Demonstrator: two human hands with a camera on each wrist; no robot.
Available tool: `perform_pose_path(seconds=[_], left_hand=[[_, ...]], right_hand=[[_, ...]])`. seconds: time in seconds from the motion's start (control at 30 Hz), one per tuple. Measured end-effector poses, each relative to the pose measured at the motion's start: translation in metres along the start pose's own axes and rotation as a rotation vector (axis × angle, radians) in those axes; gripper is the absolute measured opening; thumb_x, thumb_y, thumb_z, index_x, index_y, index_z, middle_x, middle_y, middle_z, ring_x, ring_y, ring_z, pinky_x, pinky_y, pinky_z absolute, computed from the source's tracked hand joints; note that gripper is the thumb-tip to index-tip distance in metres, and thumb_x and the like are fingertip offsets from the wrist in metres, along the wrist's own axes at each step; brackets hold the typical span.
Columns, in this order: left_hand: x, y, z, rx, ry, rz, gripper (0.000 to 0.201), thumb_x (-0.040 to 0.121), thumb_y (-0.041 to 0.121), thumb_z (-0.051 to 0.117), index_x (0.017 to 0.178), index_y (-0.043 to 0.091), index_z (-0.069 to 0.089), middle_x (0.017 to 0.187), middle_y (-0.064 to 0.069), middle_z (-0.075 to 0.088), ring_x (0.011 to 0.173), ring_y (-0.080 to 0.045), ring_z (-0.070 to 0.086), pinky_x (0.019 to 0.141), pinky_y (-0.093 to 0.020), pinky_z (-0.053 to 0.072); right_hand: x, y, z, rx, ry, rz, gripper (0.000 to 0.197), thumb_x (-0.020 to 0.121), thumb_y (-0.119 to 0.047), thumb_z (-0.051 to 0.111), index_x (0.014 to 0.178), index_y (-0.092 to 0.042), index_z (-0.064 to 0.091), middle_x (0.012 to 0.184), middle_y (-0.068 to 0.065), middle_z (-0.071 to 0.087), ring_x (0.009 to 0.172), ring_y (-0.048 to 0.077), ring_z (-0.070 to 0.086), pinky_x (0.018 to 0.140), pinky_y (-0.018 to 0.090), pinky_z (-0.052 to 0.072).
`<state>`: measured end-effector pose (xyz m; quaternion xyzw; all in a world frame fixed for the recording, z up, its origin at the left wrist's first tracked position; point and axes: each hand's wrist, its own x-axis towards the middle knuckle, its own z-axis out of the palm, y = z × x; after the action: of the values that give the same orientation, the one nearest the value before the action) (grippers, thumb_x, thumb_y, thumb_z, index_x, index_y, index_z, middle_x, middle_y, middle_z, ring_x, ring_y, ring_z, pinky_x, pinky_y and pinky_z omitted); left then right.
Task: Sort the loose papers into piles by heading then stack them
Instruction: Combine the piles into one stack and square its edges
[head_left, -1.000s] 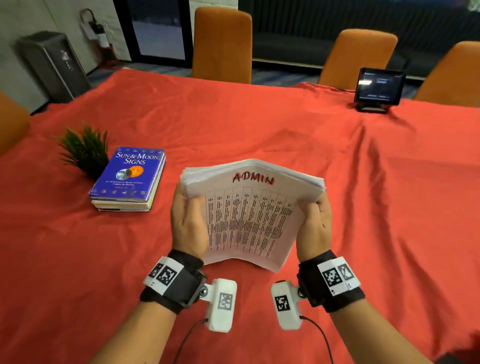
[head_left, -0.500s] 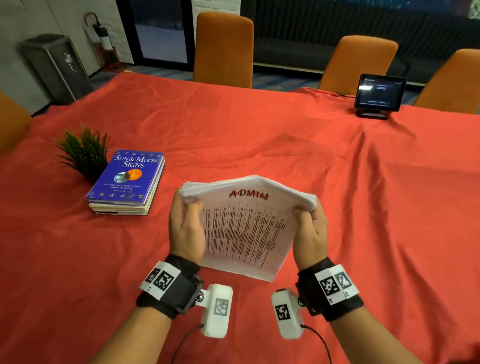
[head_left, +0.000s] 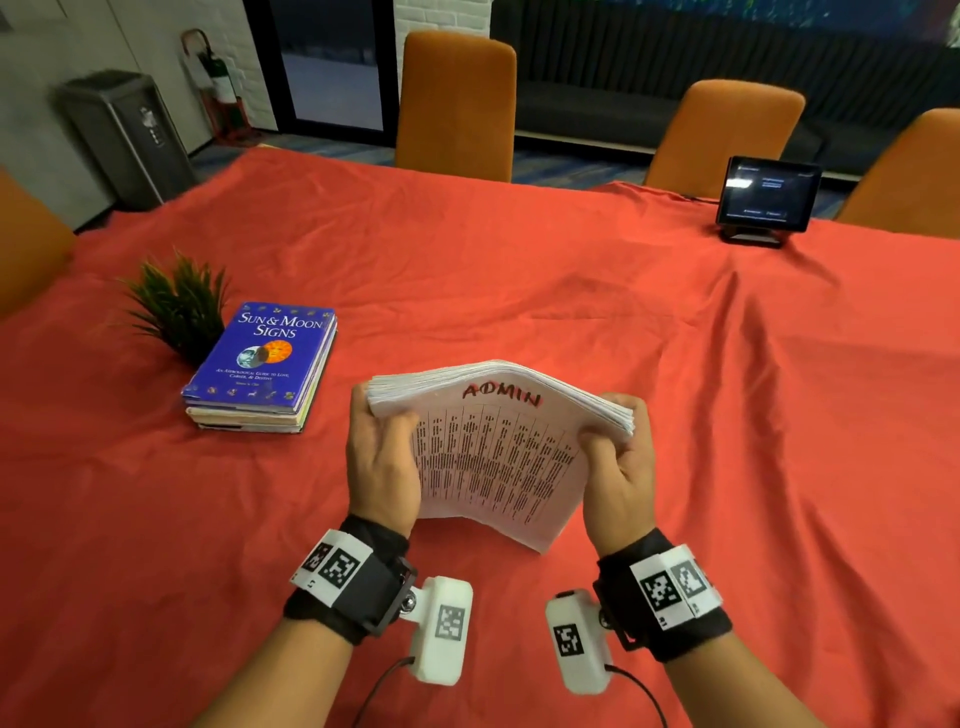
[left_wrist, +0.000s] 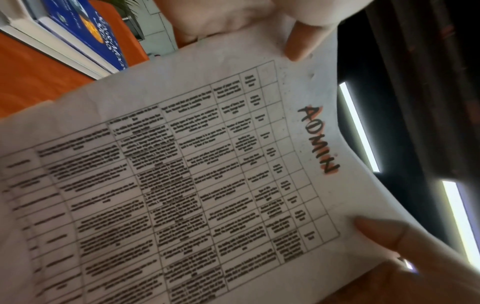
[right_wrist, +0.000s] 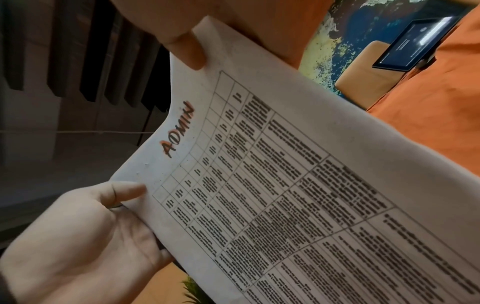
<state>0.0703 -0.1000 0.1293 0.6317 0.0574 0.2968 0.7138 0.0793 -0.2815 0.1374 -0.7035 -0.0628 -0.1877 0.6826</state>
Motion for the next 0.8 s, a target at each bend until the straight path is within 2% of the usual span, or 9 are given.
perform_pose_path(seconds=[0.17, 0.23, 0.33, 0.4, 0.47, 0.53, 0.6, 0.7, 0.8], left_hand=[[0.01, 0.006, -0.003, 0.046, -0.062, 0.02, 0.025, 0.088, 0.002, 0.045, 0.096, 0.023, 0.055, 0.085, 0.016, 0.062, 0.083, -0.001, 0.056, 0.083, -0.016, 0.041], [0.019, 0.012, -0.003, 0.096, -0.081, 0.066, 0.023, 0.088, 0.004, 0.045, 0.1, 0.019, 0.057, 0.084, 0.014, 0.062, 0.082, -0.005, 0.056, 0.081, -0.018, 0.042], [0.03, 0.025, 0.001, 0.244, -0.175, 0.158, 0.011, 0.089, 0.009, 0.047, 0.096, 0.008, 0.055, 0.076, 0.0, 0.061, 0.07, -0.022, 0.056, 0.071, -0.033, 0.046], [0.032, 0.039, 0.008, 0.347, -0.295, 0.247, 0.008, 0.088, 0.009, 0.049, 0.093, 0.012, 0.055, 0.072, 0.002, 0.06, 0.066, -0.015, 0.056, 0.065, -0.032, 0.046], [0.03, 0.051, 0.02, 0.431, -0.416, 0.351, 0.009, 0.089, 0.012, 0.05, 0.094, 0.015, 0.057, 0.071, 0.009, 0.058, 0.065, -0.004, 0.054, 0.061, -0.025, 0.042], [0.026, 0.058, 0.032, 0.491, -0.499, 0.42, 0.012, 0.088, 0.015, 0.05, 0.098, 0.016, 0.057, 0.077, 0.011, 0.059, 0.07, -0.008, 0.056, 0.063, -0.028, 0.045], [0.024, 0.059, 0.036, 0.522, -0.522, 0.448, 0.014, 0.088, 0.017, 0.051, 0.1, 0.018, 0.057, 0.081, 0.011, 0.06, 0.074, -0.013, 0.057, 0.066, -0.031, 0.047], [0.032, 0.048, 0.02, 0.54, -0.565, 0.369, 0.016, 0.088, 0.019, 0.058, 0.103, 0.023, 0.055, 0.084, 0.012, 0.06, 0.076, -0.012, 0.058, 0.067, -0.03, 0.047], [0.047, 0.016, -0.027, 0.764, -0.718, 0.187, 0.018, 0.087, 0.03, 0.062, 0.103, 0.028, 0.055, 0.088, 0.011, 0.064, 0.082, -0.012, 0.062, 0.073, -0.035, 0.051]], right_hand=[[0.014, -0.013, -0.017, -0.212, -0.171, -0.069, 0.005, 0.086, -0.005, 0.061, 0.088, -0.008, 0.06, 0.077, -0.01, 0.062, 0.072, 0.0, 0.055, 0.067, 0.014, 0.042], [0.027, -0.026, -0.03, -0.362, -0.251, -0.105, 0.011, 0.084, -0.002, 0.066, 0.088, -0.012, 0.062, 0.078, -0.005, 0.064, 0.072, 0.003, 0.056, 0.068, 0.016, 0.043], [0.045, -0.049, -0.04, -0.673, -0.432, -0.125, 0.014, 0.081, -0.012, 0.067, 0.09, -0.022, 0.063, 0.076, -0.011, 0.066, 0.069, 0.001, 0.059, 0.066, 0.021, 0.046], [0.05, -0.061, -0.035, -0.827, -0.54, -0.165, 0.015, 0.082, -0.021, 0.065, 0.096, -0.026, 0.063, 0.076, -0.012, 0.066, 0.069, 0.004, 0.059, 0.065, 0.026, 0.047], [0.051, -0.069, -0.021, -0.829, -0.572, -0.219, 0.009, 0.083, -0.025, 0.061, 0.092, -0.022, 0.061, 0.069, -0.009, 0.061, 0.065, 0.01, 0.056, 0.062, 0.031, 0.046], [0.05, -0.071, -0.007, -0.789, -0.54, -0.27, 0.009, 0.084, -0.023, 0.057, 0.078, -0.015, 0.054, 0.059, -0.003, 0.052, 0.057, 0.015, 0.049, 0.058, 0.037, 0.043], [0.048, -0.069, 0.003, -0.736, -0.514, -0.284, 0.017, 0.086, -0.017, 0.057, 0.07, -0.017, 0.049, 0.054, -0.003, 0.046, 0.053, 0.013, 0.043, 0.053, 0.032, 0.039], [0.044, -0.057, 0.002, -0.615, -0.447, -0.254, 0.034, 0.089, -0.011, 0.058, 0.064, -0.027, 0.042, 0.051, -0.008, 0.04, 0.049, 0.006, 0.038, 0.049, 0.017, 0.029], [0.046, -0.041, -0.012, -0.43, -0.369, -0.144, 0.017, 0.09, -0.016, 0.056, 0.073, -0.015, 0.056, 0.06, 0.001, 0.051, 0.06, 0.004, 0.044, 0.056, 0.033, 0.039]])
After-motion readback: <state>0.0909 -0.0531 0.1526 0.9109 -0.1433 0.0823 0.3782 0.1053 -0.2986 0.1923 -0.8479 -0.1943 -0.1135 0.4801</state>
